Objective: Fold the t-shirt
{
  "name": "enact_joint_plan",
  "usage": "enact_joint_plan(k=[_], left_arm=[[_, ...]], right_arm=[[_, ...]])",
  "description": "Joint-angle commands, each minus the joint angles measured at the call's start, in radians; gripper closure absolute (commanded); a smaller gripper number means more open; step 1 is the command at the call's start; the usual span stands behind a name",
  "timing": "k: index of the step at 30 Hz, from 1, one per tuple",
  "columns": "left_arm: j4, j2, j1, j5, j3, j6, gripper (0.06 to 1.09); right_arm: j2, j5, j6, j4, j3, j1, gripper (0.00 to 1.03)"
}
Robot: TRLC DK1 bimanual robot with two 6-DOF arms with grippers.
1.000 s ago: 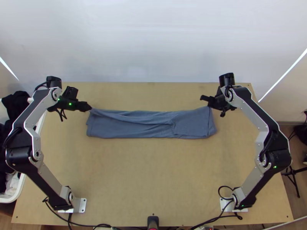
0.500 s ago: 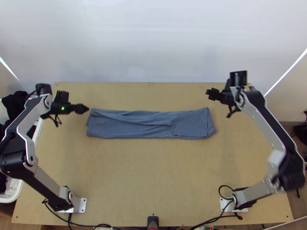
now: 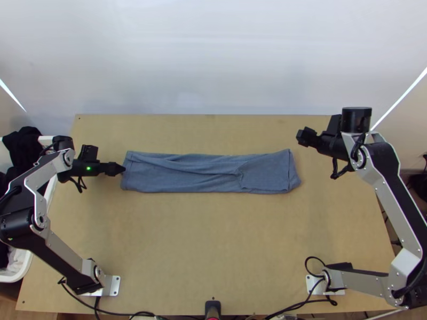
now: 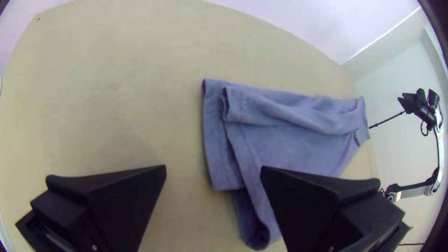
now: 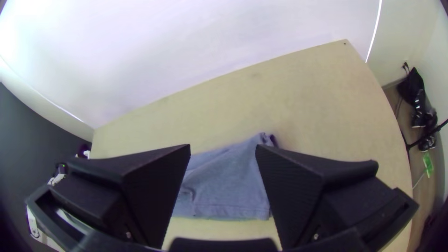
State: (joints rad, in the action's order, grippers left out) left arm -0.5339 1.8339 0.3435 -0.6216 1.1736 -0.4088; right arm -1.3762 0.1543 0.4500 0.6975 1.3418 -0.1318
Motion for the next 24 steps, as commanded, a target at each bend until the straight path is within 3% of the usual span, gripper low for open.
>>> enact_joint_plan(k=[1, 14, 19, 20, 22, 23, 24], left_arm=[[0.015, 0.025, -0.029, -0.023, 0.004, 0.013, 0.10], [0.009, 0.077, -0.258, -0.032, 0.070, 0.139, 0.13], [0.084, 0.045, -0.373, -0.067, 0.046, 0.205, 0.47], [0.103, 0.036, -0.393, -0.073, 0.041, 0.222, 0.60], [0.149, 0.025, -0.406, -0.078, 0.040, 0.271, 0.96], [0.184, 0.019, -0.405, -0.076, 0.034, 0.309, 1.05], [0.190, 0.016, -0.393, -0.078, 0.032, 0.334, 1.05]], right_arm=[[0.029, 0.019, 0.027, 0.023, 0.014, 0.009, 0.37], [0.037, 0.019, 0.052, 0.036, 0.036, 0.029, 0.37], [0.037, 0.021, 0.053, 0.037, 0.031, 0.041, 0.37], [0.037, 0.021, 0.056, 0.037, 0.030, 0.041, 0.37], [0.040, 0.021, 0.059, 0.037, 0.026, 0.041, 0.37], [0.042, 0.021, 0.059, 0.037, 0.028, 0.041, 0.37], [0.045, 0.021, 0.059, 0.037, 0.028, 0.041, 0.37]])
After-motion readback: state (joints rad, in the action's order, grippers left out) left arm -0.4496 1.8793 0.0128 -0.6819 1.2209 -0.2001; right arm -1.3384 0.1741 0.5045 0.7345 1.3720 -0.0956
